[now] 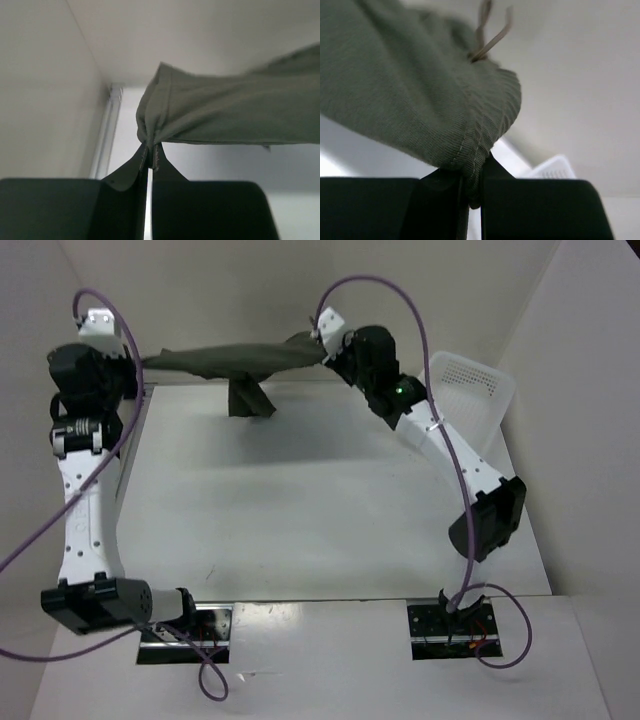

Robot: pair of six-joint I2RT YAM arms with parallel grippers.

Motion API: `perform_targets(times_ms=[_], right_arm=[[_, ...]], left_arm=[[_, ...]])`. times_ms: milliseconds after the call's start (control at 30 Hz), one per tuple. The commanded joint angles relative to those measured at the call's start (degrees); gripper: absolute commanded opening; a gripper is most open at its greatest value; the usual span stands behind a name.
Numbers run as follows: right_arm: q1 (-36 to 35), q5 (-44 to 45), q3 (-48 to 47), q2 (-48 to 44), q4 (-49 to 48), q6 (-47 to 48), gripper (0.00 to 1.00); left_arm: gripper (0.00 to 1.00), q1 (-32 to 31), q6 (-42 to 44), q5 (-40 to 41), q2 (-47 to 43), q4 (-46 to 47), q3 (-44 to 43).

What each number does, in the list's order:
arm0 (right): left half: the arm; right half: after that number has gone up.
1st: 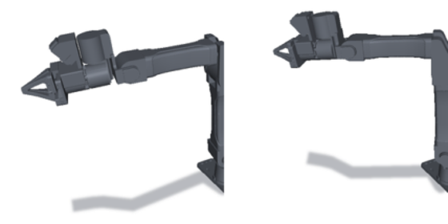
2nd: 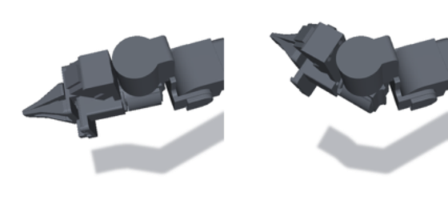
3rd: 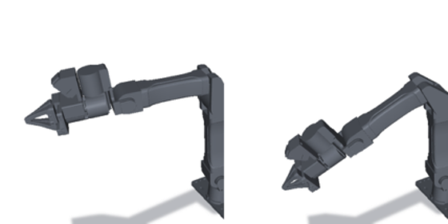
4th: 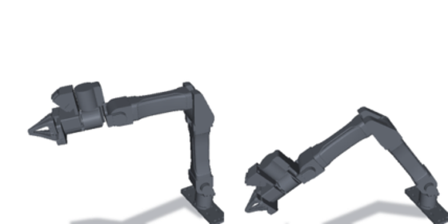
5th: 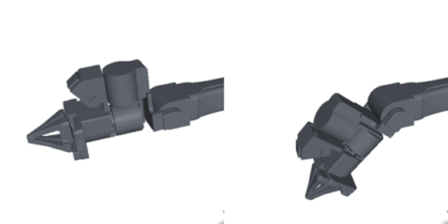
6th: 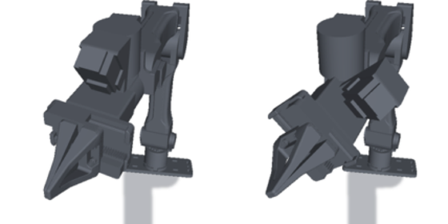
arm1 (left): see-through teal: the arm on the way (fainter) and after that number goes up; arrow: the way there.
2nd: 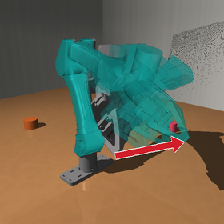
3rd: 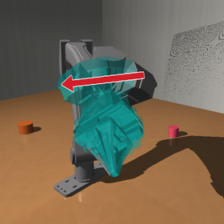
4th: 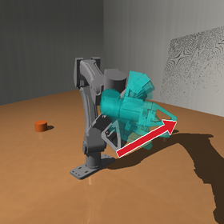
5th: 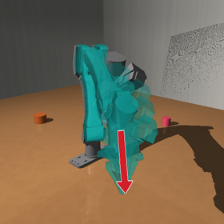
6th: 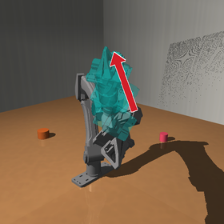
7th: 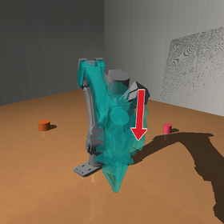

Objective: Fold and stack the shorts
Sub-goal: Flatten the shorts out

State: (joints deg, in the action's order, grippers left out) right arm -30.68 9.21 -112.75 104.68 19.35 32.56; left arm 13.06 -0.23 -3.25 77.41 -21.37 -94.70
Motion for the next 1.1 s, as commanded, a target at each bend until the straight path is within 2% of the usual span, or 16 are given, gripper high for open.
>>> perform_targets(times_ms=[0,33,67,133,167,200,267,367,700,767,833,900,967,1000,1033,1067], right_arm=[[-4.30,-0.25,15.06,-7.11,5.52,9.35,0.00],[-5.70,0.45,19.02,-10.69,5.52,11.98,0.00],[-5.71,0.46,26.37,-12.38,6.04,13.31,0.00],[-7.81,0.46,33.26,-16.85,8.06,16.81,0.00],[-8.69,0.46,40.17,-18.19,9.11,18.32,0.00],[-9.83,1.24,43.81,-19.50,10.69,19.81,0.00],[-13.77,2.38,53.45,-23.10,12.19,24.02,0.00],[-17.30,1.17,60.60,-25.58,13.43,24.75,0.00],[-19.59,-9.73,60.45,-26.72,18.88,20.63,0.03],[-19.60,-12.19,60.45,-26.72,21.42,20.00,0.07],[-19.60,-14.12,60.45,-27.43,24.22,20.00,0.14],[-19.60,-15.45,61.24,-29.26,26.43,20.62,0.26],[-19.60,-16.59,62.73,-30.58,29.84,21.32,0.49],[-19.60,-16.60,63.26,-31.20,30.91,21.32,0.54],[-19.60,-15.99,64.31,-32.51,31.96,21.93,0.63],[-19.60,-14.85,64.84,-33.22,32.32,21.33,0.68]], left_arm=[[0.00,0.48,0.23,-1.14,-6.72,-7.28,11.43],[0.00,-0.22,0.23,-1.15,-9.00,-8.77,18.60],[0.00,-0.23,0.23,-1.15,-13.38,-9.83,22.15],[0.00,-2.33,0.23,-0.63,-18.14,-12.63,29.27],[0.00,-3.12,0.23,-0.62,-23.13,-13.95,32.61],[0.00,-3.82,0.23,0.07,-25.70,-17.71,38.65],[0.00,-5.58,0.23,0.08,-32.97,-21.86,43.78],[0.00,-6.20,0.23,-1.40,-40.55,-26.96,51.35],[0.00,-6.20,0.23,-6.68,-46.11,-37.52,55.41],[0.01,-6.20,0.23,-8.08,-46.91,-38.04,55.41],[0.08,-6.20,0.23,-8.70,-47.52,-38.66,54.80],[0.17,-6.20,0.23,-10.63,-47.52,-39.37,53.74],[0.42,-6.20,0.23,-12.13,-47.52,-41.03,52.51],[0.50,-6.20,0.23,-13.35,-47.52,-41.04,51.72],[0.54,-6.20,0.23,-13.37,-47.52,-41.04,51.72],[0.56,-6.20,0.23,-13.37,-47.00,-41.04,51.19]])
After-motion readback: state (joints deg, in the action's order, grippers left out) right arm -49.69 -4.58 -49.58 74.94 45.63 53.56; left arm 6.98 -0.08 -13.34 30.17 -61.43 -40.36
